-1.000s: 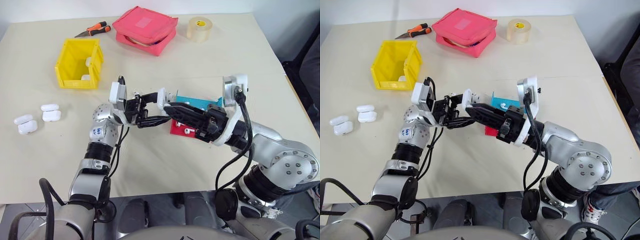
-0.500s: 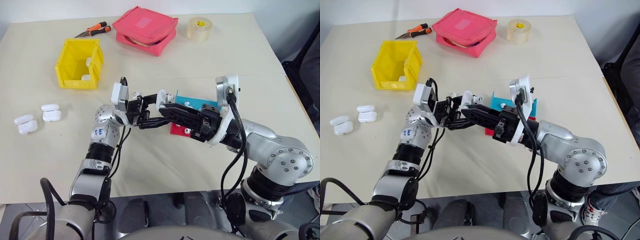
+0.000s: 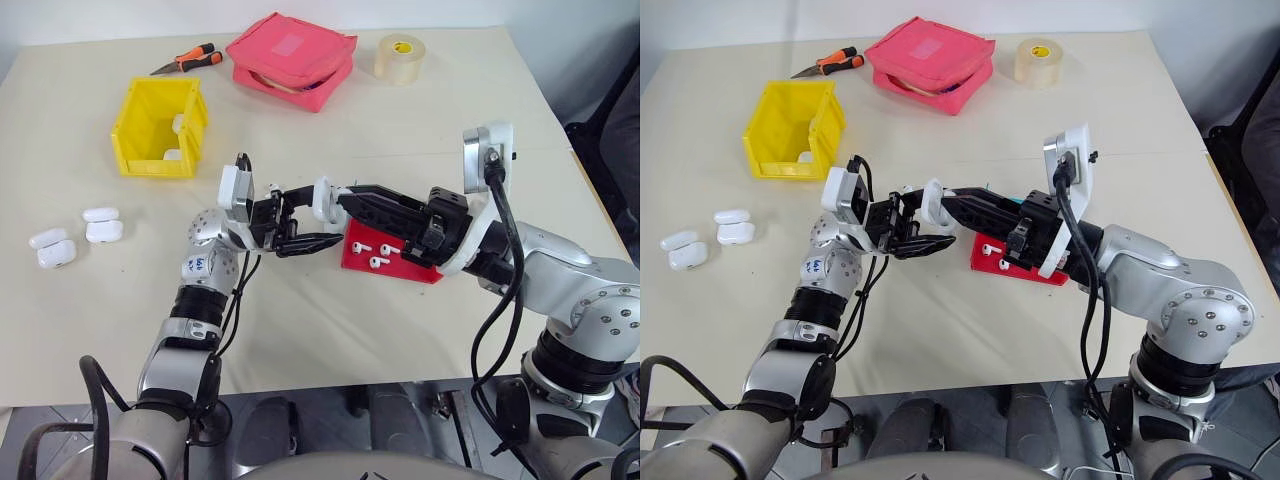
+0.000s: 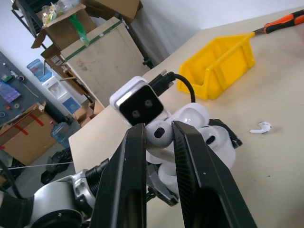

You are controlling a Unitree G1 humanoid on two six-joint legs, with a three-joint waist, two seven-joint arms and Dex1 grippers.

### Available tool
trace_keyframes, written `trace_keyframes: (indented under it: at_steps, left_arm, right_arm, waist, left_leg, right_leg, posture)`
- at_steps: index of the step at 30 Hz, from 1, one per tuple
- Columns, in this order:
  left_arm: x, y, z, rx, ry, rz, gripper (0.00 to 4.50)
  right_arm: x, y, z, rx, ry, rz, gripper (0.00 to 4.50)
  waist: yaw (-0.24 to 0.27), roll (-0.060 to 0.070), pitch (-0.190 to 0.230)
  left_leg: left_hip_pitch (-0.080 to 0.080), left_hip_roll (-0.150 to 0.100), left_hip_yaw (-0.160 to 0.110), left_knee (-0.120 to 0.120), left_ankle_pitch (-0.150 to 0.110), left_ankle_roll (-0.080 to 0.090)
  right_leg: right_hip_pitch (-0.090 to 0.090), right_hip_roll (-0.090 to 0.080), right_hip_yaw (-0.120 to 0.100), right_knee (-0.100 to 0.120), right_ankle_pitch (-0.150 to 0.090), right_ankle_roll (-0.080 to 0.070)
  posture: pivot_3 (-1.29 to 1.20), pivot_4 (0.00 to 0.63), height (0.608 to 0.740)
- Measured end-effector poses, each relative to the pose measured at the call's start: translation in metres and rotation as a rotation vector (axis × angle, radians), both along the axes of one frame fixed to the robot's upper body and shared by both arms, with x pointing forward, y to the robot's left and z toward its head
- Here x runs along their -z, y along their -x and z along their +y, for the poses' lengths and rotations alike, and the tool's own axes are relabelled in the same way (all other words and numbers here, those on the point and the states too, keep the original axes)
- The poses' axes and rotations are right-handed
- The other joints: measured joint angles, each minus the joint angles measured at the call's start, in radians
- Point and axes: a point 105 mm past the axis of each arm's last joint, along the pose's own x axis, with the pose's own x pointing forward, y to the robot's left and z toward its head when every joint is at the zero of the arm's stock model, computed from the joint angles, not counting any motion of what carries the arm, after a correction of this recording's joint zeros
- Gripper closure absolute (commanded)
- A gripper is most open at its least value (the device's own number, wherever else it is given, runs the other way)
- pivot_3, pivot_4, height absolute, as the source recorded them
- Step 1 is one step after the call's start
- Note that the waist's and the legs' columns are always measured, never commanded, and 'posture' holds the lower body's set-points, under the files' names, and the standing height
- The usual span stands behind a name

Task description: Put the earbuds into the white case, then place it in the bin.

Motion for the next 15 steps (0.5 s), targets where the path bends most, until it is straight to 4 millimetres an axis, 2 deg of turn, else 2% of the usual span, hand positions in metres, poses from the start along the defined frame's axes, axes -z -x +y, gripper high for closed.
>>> trace_keyframes:
  at_steps: [9, 15]
  left_arm:
    - [0.001, 0.001, -0.001, 0.001, 0.001, -0.006, 1.71]
    - [0.002, 0.001, -0.002, 0.005, 0.004, -0.005, 1.71]
  right_arm:
    - [-0.001, 0.001, 0.004, -0.022, -0.013, 0.036, 4.06]
    - [0.005, 0.003, 0.011, -0.045, -0.033, 0.077, 4.06]
  waist:
    - [0.002, 0.000, 0.000]
    - [0.003, 0.000, 0.000]
  left_leg:
    - [0.000, 0.000, 0.000, 0.000, 0.000, 0.000]
    - [-0.001, 0.000, 0.000, 0.000, 0.000, 0.000]
  right_leg:
    - [0.000, 0.000, 0.000, 0.000, 0.000, 0.000]
    - [0.000, 0.000, 0.000, 0.000, 0.000, 0.000]
  posture:
    - [0.00, 0.150, 0.740]
    - [0.00, 0.150, 0.740]
